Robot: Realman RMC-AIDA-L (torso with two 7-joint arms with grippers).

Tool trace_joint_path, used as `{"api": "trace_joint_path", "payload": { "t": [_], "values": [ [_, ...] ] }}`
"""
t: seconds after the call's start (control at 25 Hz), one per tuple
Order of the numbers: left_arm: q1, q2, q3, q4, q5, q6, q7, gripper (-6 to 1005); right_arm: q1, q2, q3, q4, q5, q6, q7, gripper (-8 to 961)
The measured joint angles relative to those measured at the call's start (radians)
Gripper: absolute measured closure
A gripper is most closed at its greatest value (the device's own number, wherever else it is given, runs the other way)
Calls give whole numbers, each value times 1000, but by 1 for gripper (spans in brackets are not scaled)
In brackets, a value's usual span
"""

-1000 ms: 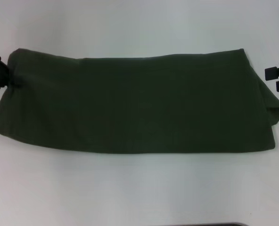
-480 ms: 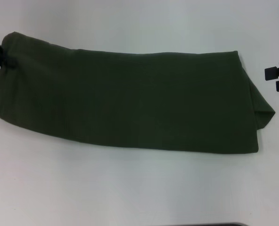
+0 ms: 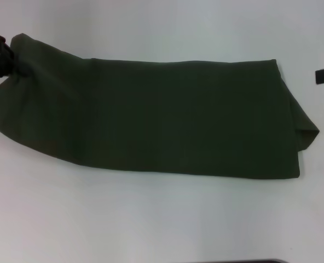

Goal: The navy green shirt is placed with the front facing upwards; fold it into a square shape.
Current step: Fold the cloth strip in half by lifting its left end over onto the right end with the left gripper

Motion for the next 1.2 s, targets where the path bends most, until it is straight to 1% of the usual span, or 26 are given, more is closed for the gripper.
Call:
{"api": "trace_joint_path", "payload": {
  "t": [0.16, 0.24, 0.32, 0.44, 0.52, 0.68, 0.8, 0.92, 1.04, 1.12, 1.2],
  "values": [
    [1, -2, 0, 4, -4, 17, 8, 926, 25, -24, -5, 1, -1, -21, 26, 129],
    [-1, -3, 0, 3, -5, 28, 11, 926, 52, -40, -23, 13, -24, -52, 35, 129],
    [-6, -8, 2, -3, -6, 40, 12, 926, 80, -49, -43, 15, -57, -73, 52, 129],
    [-10, -22, 11, -15, -8, 49, 13, 926, 114, -51, -59, 0, -92, -90, 80, 129],
    [-12, -26, 19, -16, -8, 52, 13, 925, 127, -51, -69, -3, -104, -99, 86, 129],
    [-18, -28, 31, -17, -8, 68, 11, 925, 147, -46, -83, -4, -151, -105, 89, 129],
    [-24, -28, 29, -18, -12, 85, 10, 925, 149, -45, -81, -4, -160, -99, 91, 129],
    [-31, -29, 26, -30, -47, 122, 11, 925, 146, -45, -81, -4, -159, -98, 90, 129],
    [-43, -34, 31, -59, -123, 180, 11, 925, 146, -43, -83, -3, -160, -96, 88, 129],
    [-55, -42, 33, -63, -165, 216, 11, 925, 146, -42, -84, -2, -161, -95, 86, 129],
    [-71, -57, 33, -64, -192, 240, 8, 925, 148, -42, -85, -1, -161, -94, 85, 129]
  ]
}}
